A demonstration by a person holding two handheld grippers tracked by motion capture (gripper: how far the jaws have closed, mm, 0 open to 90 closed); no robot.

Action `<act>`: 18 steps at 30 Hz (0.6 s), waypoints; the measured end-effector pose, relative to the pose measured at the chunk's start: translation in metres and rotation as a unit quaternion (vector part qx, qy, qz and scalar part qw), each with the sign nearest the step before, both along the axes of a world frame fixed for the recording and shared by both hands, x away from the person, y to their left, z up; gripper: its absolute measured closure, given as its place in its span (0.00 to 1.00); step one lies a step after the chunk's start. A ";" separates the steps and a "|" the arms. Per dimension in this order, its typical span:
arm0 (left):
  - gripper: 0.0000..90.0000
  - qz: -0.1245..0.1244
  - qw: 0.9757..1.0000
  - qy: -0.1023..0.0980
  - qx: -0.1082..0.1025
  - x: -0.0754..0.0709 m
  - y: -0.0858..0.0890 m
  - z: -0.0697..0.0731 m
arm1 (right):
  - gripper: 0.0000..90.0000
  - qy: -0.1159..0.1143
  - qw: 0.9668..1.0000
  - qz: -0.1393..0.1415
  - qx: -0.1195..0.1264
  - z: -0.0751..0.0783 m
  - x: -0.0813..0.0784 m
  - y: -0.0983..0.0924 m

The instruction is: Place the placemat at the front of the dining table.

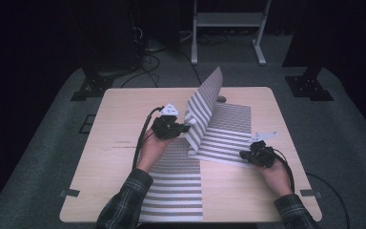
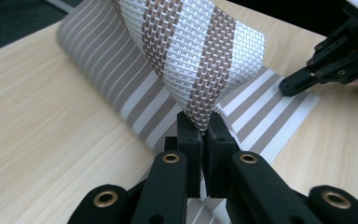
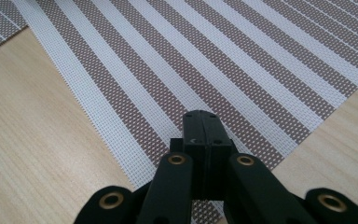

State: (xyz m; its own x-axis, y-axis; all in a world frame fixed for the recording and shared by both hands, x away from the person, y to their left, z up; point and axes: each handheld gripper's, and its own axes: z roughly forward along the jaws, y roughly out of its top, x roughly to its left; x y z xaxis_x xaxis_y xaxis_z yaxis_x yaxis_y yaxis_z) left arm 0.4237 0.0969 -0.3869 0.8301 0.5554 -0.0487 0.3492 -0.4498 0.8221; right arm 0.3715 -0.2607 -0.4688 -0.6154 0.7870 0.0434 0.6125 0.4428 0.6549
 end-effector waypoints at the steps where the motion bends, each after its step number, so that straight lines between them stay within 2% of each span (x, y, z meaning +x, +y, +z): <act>1: 0.97 0.006 1.000 -0.003 0.001 -0.001 0.008 0.000 | 1.00 0.000 1.000 0.000 -0.001 0.000 0.000 0.000; 6: 0.97 0.037 0.999 -0.008 0.001 -0.004 0.038 -0.002 | 1.00 -0.002 1.000 -0.001 -0.004 0.000 0.000 0.001; 11: 0.97 0.062 0.998 -0.008 0.015 -0.010 0.066 -0.006 | 1.00 -0.003 1.000 -0.003 -0.008 0.000 0.000 0.002; 18: 0.97 0.074 0.997 0.013 0.022 -0.020 0.087 -0.023 | 1.00 -0.006 1.000 -0.004 -0.016 0.001 0.001 0.003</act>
State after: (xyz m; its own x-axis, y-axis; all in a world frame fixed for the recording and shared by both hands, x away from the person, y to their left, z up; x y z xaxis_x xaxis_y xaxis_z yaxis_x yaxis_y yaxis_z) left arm 0.4042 0.1842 -0.4100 0.7377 0.6738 -0.0418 0.4348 -0.4268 0.7930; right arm 0.3723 -0.2575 -0.4681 -0.6087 0.7933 0.0107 0.6080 0.4578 0.6486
